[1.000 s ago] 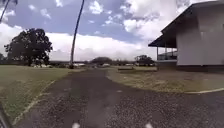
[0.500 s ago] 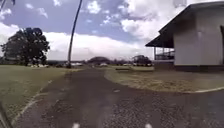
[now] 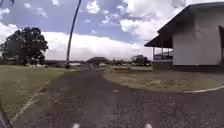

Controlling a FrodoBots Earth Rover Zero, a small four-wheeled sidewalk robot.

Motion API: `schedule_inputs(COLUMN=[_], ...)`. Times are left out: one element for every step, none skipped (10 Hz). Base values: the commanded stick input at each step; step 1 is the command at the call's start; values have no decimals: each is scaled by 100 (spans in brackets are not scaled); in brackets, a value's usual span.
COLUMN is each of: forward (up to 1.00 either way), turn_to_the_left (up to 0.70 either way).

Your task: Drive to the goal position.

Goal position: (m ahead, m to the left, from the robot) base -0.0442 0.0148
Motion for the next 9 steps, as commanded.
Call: schedule_inputs(forward=[0,0,0,0,0,0,0,0,0], turn_to_the_left=[-70,-70,-70,-70,-70,-70,-70,-70,-70])
